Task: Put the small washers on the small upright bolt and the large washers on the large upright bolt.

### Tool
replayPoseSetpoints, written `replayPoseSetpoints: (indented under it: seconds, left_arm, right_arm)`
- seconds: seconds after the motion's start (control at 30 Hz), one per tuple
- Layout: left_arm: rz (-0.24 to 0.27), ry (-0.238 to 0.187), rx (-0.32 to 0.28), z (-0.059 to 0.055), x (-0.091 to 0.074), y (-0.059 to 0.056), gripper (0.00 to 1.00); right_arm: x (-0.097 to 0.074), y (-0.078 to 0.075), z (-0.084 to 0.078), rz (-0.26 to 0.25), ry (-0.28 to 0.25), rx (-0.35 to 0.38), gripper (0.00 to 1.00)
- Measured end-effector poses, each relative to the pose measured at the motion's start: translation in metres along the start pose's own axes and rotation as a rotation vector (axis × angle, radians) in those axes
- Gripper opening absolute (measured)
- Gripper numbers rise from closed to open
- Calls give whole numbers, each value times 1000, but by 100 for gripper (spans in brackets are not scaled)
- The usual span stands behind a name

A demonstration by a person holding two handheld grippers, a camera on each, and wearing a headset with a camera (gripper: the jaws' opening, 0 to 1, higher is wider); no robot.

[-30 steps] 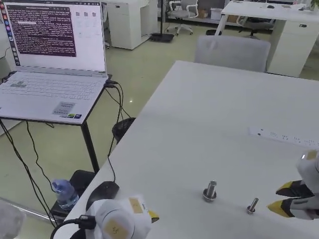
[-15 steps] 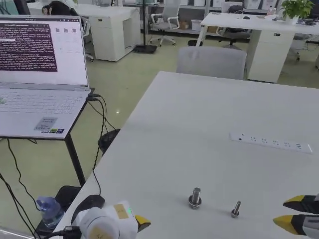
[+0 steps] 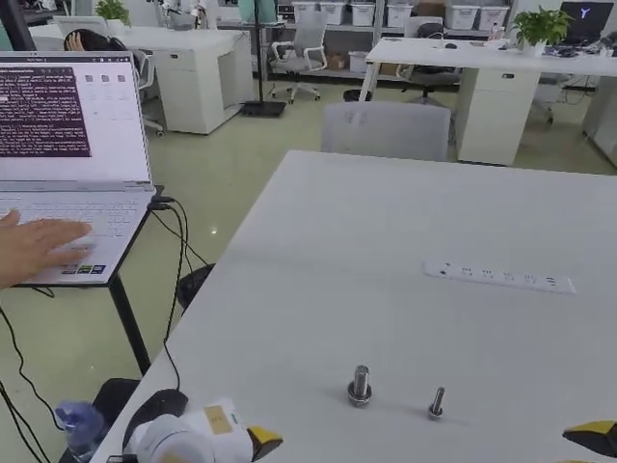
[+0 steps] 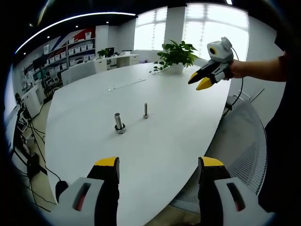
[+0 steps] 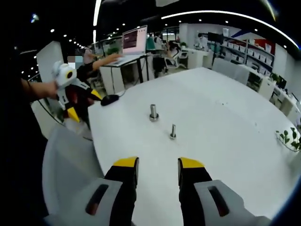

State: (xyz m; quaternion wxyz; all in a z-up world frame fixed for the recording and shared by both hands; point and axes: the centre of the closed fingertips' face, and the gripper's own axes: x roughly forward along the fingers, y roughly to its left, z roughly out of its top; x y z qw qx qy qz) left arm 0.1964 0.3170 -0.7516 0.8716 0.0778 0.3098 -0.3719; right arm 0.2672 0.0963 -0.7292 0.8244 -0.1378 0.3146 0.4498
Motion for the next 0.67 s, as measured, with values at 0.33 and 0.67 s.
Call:
replayPoseSetpoints:
  seconds: [0.33,0.67]
  left_arm:
    - [8,-25,-47,-1,3,-4,68]
    - [33,-21,-89,-18,10,2,73]
  right_arm:
    - [5,14,-23,19,-38,20,43]
    - [17,25,-33,21,-78,8,59]
